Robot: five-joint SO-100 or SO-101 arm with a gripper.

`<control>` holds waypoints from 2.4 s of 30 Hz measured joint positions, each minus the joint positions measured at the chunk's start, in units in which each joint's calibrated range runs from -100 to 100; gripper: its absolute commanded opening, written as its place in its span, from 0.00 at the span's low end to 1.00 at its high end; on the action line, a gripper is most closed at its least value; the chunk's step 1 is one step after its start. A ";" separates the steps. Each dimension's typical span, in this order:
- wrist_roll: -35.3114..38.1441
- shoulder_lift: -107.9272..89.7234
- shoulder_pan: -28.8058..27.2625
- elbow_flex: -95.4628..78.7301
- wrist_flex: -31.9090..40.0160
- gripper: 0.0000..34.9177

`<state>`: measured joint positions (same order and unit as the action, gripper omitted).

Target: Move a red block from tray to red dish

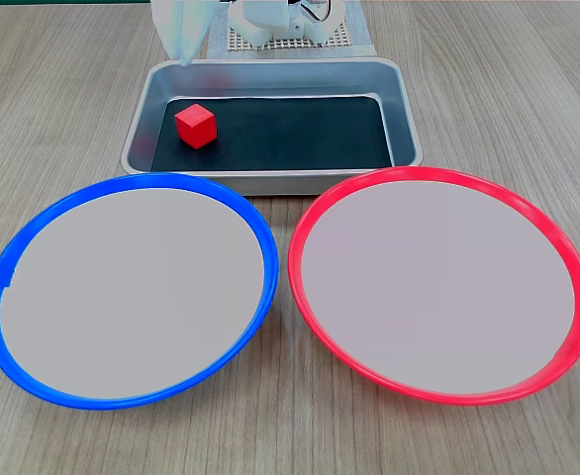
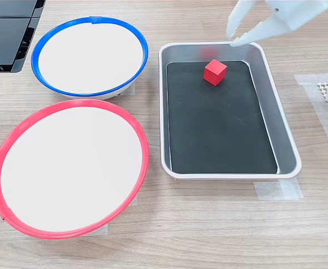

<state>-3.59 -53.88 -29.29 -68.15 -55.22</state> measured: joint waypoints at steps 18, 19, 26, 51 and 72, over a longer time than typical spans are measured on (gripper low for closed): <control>0.05 31.88 2.21 20.24 -8.48 0.57; -0.34 33.25 2.57 21.42 -9.14 0.57; -1.51 38.53 5.22 23.41 -9.38 0.57; -1.61 43.48 26.19 43.19 -18.03 0.00; 9.08 64.71 42.83 47.82 29.28 0.55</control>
<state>5.49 10.83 13.54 -20.33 -25.94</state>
